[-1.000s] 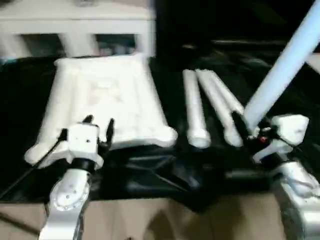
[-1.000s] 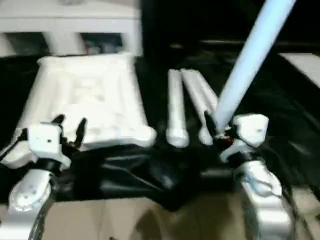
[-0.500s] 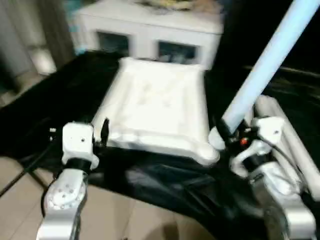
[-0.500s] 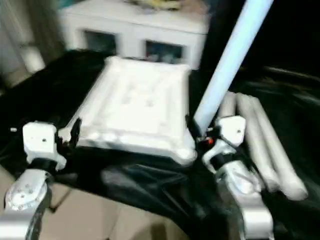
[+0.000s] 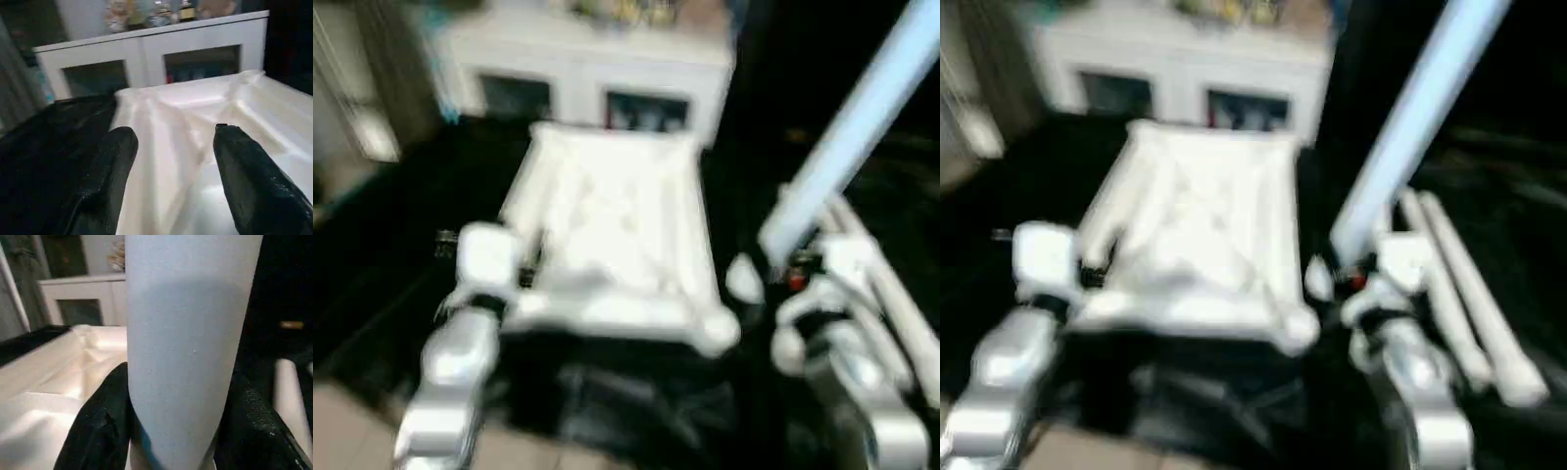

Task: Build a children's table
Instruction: Insert table leg to table base

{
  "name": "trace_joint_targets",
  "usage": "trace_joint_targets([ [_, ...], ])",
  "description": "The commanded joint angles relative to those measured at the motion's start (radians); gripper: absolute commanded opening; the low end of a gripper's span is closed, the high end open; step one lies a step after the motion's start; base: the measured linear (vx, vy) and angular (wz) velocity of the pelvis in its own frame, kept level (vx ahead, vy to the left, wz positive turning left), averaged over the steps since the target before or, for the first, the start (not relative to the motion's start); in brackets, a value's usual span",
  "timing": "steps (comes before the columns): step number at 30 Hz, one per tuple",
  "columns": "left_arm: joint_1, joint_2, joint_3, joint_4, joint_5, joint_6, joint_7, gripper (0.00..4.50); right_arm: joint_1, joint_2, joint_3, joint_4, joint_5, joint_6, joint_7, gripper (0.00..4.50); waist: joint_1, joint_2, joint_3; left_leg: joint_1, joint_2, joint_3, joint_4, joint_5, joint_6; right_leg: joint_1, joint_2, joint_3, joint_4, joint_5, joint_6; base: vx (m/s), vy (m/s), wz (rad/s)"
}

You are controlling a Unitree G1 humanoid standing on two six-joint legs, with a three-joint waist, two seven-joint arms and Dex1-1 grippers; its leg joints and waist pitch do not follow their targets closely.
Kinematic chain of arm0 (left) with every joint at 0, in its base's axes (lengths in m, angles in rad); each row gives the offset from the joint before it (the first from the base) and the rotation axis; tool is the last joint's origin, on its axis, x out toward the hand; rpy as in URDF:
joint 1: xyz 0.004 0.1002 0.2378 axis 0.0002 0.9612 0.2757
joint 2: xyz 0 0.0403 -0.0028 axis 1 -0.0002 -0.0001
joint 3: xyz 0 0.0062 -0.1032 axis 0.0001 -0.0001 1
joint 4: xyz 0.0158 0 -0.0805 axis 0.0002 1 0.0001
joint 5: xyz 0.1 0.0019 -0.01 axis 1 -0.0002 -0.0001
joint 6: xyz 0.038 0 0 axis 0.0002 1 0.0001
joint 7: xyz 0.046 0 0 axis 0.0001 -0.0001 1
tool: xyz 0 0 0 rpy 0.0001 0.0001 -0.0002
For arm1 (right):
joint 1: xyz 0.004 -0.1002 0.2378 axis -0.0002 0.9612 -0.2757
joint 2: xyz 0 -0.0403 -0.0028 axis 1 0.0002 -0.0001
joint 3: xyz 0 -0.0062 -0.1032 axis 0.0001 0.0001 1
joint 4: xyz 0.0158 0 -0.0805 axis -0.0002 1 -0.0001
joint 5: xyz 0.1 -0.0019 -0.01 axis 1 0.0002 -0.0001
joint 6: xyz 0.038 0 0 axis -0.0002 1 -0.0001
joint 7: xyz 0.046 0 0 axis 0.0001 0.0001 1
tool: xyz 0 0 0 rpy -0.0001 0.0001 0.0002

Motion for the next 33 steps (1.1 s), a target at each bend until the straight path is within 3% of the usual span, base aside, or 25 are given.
trace_joint_targets([
  [1, -0.007, -0.021, -0.029, -0.013, -0.008, 0.003, -0.012, 2.92, 0.007, -0.017, -0.028, -0.045, 0.002, 0.007, -0.008, 1.88, -0.028, -0.011, -0.036, 0.000, 0.110, -0.068, -0.114, 0.052, 0.035, 0.013, -0.053, 0.004, -0.086, 0.177, -0.066, 0.131, -0.030, -0.46],
  [2, -0.003, -0.026, -0.031, -0.020, -0.009, 0.004, -0.009, 2.92, 0.011, -0.019, -0.024, -0.049, 0.000, 0.009, -0.007, 1.88, 0.020, -0.026, -0.067, -0.108, -0.040, -0.048, 0.094, -0.079, 0.121, 0.204, -0.207, 0.199, -0.202, -0.003, -0.241, 0.148, -0.030, -0.09],
  [3, 0.000, -0.034, -0.034, -0.027, -0.010, 0.003, -0.006, 2.92, 0.015, -0.022, -0.019, -0.053, -0.001, 0.012, -0.006, 1.88, 0.024, -0.045, -0.060, -0.140, -0.016, -0.082, 0.122, -0.028, 0.105, 0.213, -0.210, 0.207, -0.212, -0.031, -0.315, 0.171, -0.021, 0.12],
  [4, 0.003, -0.040, -0.037, -0.030, -0.010, 0.002, -0.003, 2.92, 0.016, -0.025, -0.017, -0.053, -0.001, 0.014, -0.004, 1.88, 0.015, -0.033, -0.053, -0.192, 0.001, -0.116, 0.159, 0.067, 0.046, 0.224, -0.187, 0.180, -0.197, 0.020, -0.372, 0.229, -0.037, 0.10],
  [5, 0.008, -0.043, -0.043, -0.035, -0.009, 0.002, 0.002, 2.92, 0.016, -0.025, -0.017, -0.052, -0.001, 0.017, -0.001, 1.88, 0.004, -0.042, -0.044, -0.204, 0.012, -0.123, 0.159, 0.122, 0.006, 0.205, -0.164, 0.142, -0.202, 0.061, -0.384, 0.137, -0.030, -0.03],
  [7, 0.013, -0.046, -0.049, -0.038, -0.007, 0.001, 0.006, 2.92, 0.012, -0.028, -0.014, -0.049, -0.003, 0.019, 0.005, 1.88, 0.005, -0.018, -0.031, -0.187, 0.025, -0.117, 0.108, 0.213, 0.008, 0.165, -0.129, 0.073, -0.230, -0.055, -0.349, 0.082, -0.017, 0.00],
  [8, 0.020, -0.050, -0.051, -0.043, -0.004, 0.004, 0.015, 2.92, 0.010, -0.031, -0.012, -0.045, -0.003, 0.019, 0.010, 1.88, 0.006, 0.036, -0.023, -0.153, 0.064, -0.108, -0.022, 0.215, 0.080, 0.152, -0.066, 0.013, -0.258, -0.340, -0.220, 0.107, 0.020, 0.07],
  [9, 0.029, -0.060, -0.044, -0.049, -0.013, 0.001, 0.023, 2.92, 0.006, -0.034, -0.009, -0.043, -0.005, 0.022, 0.014, 1.88, -0.014, 0.043, 0.003, -0.162, 0.095, -0.118, -0.071, 0.060, 0.089, 0.150, -0.028, -0.015, -0.243, -0.393, -0.162, 0.105, 0.084, -0.10],
  [10, 0.037, -0.068, -0.036, -0.056, -0.016, 0.005, 0.035, 2.92, 0.000, -0.040, -0.006, -0.040, -0.005, 0.024, 0.019, 1.88, -0.046, 0.056, -0.023, -0.121, 0.190, -0.200, -0.125, -0.193, 0.114, 0.132, 0.012, -0.034, -0.123, -0.261, -0.080, 0.105, 0.084, -0.10],
  [11, 0.037, -0.068, -0.036, -0.056, -0.016, 0.005, 0.035, 2.92, 0.000, -0.040, -0.006, -0.040, -0.005, 0.024, 0.019, 1.88, -0.060, 0.052, -0.044, -0.065, 0.215, -0.238, -0.118, -0.154, 0.202, 0.082, -0.011, -0.011, -0.071, -0.087, -0.052, 0.145, 0.068, -0.11],
  [12, 0.042, -0.073, -0.028, -0.060, -0.009, 0.003, 0.049, 2.92, -0.005, -0.044, -0.003, -0.037, -0.004, 0.027, 0.024, 1.88, -0.063, 0.042, -0.051, -0.062, 0.201, -0.237, -0.076, 0.151, 0.336, 0.050, -0.030, 0.010, -0.065, 0.041, -0.016, 0.146, 0.011, 0.08],
  [13, 0.042, -0.073, -0.028, -0.060, -0.009, 0.003, 0.049, 2.92, -0.005, -0.044, -0.003, -0.037, -0.004, 0.027, 0.024, 1.88, -0.063, 0.042, -0.051, -0.062, 0.201, -0.237, -0.076, 0.151, 0.336, 0.050, -0.030, 0.010, -0.065, 0.041, -0.016, 0.146, 0.011, 0.08],
  [14, 0.049, -0.078, -0.012, -0.063, 0.001, 0.000, 0.066, 2.92, -0.017, -0.054, 0.001, -0.029, 0.000, 0.034, 0.032, 1.88, -0.053, -0.017, -0.060, -0.135, 0.126, -0.175, -0.004, 0.594, 0.370, 0.080, -0.091, 0.060, -0.126, 0.330, -0.002, 0.084, -0.012, 0.00],
  [15, 0.053, -0.076, -0.011, -0.065, 0.014, -0.003, 0.075, 2.92, -0.025, -0.059, 0.006, -0.019, -0.002, 0.038, 0.037, 1.88, -0.036, -0.032, -0.071, -0.186, 0.065, -0.131, 0.004, 0.667, 0.269, 0.130, -0.083, 0.065, -0.112, 0.578, -0.013, 0.000, 0.000, 0.00],
  [16, 0.053, -0.076, -0.011, -0.065, 0.014, -0.003, 0.075, 2.92, -0.025, -0.059, 0.006, -0.019, -0.002, 0.038, 0.037, 1.88, -0.027, -0.033, -0.070, -0.193, 0.061, -0.124, -0.006, 0.610, 0.221, 0.137, -0.085, 0.067, -0.110, 0.655, -0.003, 0.000, 0.000, 0.00],
  [17, 0.054, -0.072, -0.012, -0.069, 0.023, -0.002, 0.085, 2.92, -0.033, -0.063, 0.012, -0.009, -0.005, 0.042, 0.043, 1.88, -0.025, -0.037, -0.062, -0.191, 0.067, -0.116, -0.029, 0.412, 0.140, 0.142, -0.084, 0.055, -0.125, 0.640, 0.015, 0.000, 0.000, 0.00],
  [22, 0.045, -0.074, -0.015, -0.072, 0.025, 0.002, 0.089, 2.92, -0.042, -0.062, 0.016, -0.004, -0.006, 0.047, 0.041, 1.88, -0.034, -0.018, -0.029, -0.148, 0.131, -0.124, -0.095, -0.060, 0.006, 0.117, -0.053, 0.036, -0.166, 0.055, -0.097, 0.000, 0.000, 0.00],
  [23, 0.042, -0.075, -0.016, -0.074, 0.026, 0.001, 0.088, 2.92, -0.043, -0.061, 0.017, -0.004, -0.007, 0.048, 0.041, 1.88, -0.047, -0.010, -0.020, -0.138, 0.161, -0.143, -0.117, -0.195, -0.025, 0.112, -0.037, 0.027, -0.165, -0.061, -0.111, -0.064, -0.019, 0.05],
  [24, 0.040, -0.073, -0.019, -0.076, 0.031, 0.003, 0.087, 2.92, -0.044, -0.061, 0.016, -0.003, -0.006, 0.049, 0.040, 1.88, -0.056, 0.005, -0.019, -0.117, 0.212, -0.178, -0.144, -0.294, -0.029, 0.099, -0.026, 0.011, -0.148, -0.099, -0.123, -0.067, -0.039, 0.12],
  [26, 0.039, -0.071, -0.020, -0.076, 0.034, 0.004, 0.086, 2.92, -0.045, -0.062, 0.017, -0.002, -0.005, 0.050, 0.038, 1.88, -0.069, 0.012, -0.020, -0.112, 0.270, -0.203, -0.188, -0.374, 0.005, 0.093, -0.026, -0.007, -0.093, -0.079, -0.128, -0.062, -0.061, 0.14],
  [27, 0.039, -0.071, -0.020, -0.076, 0.036, 0.005, 0.085, 2.92, -0.045, -0.062, 0.017, -0.002, -0.003, 0.050, 0.036, 1.88, -0.070, 0.013, -0.019, -0.114, 0.277, -0.206, -0.196, -0.362, 0.026, 0.088, -0.027, -0.006, -0.080, -0.070, -0.132, -0.046, -0.131, 0.10],
  [29, 0.037, -0.071, -0.020, -0.077, 0.036, 0.007, 0.085, 2.92, -0.047, -0.062, 0.016, -0.001, -0.002, 0.053, 0.034, 1.88, -0.062, -0.001, -0.016, -0.128, 0.257, -0.165, -0.199, -0.382, 0.075, 0.087, -0.045, 0.005, -0.091, -0.095, -0.205, -0.056, -0.215, 0.11],
  [31, 0.034, -0.063, -0.021, -0.076, 0.037, 0.008, 0.081, 2.92, -0.047, -0.060, 0.015, -0.002, -0.001, 0.054, 0.031, 1.88, -0.061, -0.020, -0.025, -0.130, 0.192, -0.132, -0.150, -0.334, 0.095, 0.088, -0.051, 0.015, -0.148, -0.140, -0.300, -0.022, -0.175, 0.05],
  [32, 0.032, -0.057, -0.020, -0.077, 0.036, 0.009, 0.078, 2.92, -0.046, -0.057, 0.014, -0.001, -0.001, 0.053, 0.029, 1.88, -0.012, -0.056, -0.030, -0.153, 0.004, -0.019, 0.162, -0.111, 0.140, 0.094, -0.090, 0.029, -0.289, -0.405, -0.391, -0.037, -0.232, 0.03],
  [33, 0.031, -0.054, -0.020, -0.077, 0.038, 0.010, 0.077, 2.92, -0.045, -0.055, 0.015, 0.000, -0.001, 0.052, 0.027, 1.88, -0.015, -0.060, -0.029, -0.194, 0.012, -0.026, 0.185, -0.076, 0.144, 0.116, -0.100, 0.051, -0.280, -0.433, -0.380, -0.046, -0.203, -0.06],
])
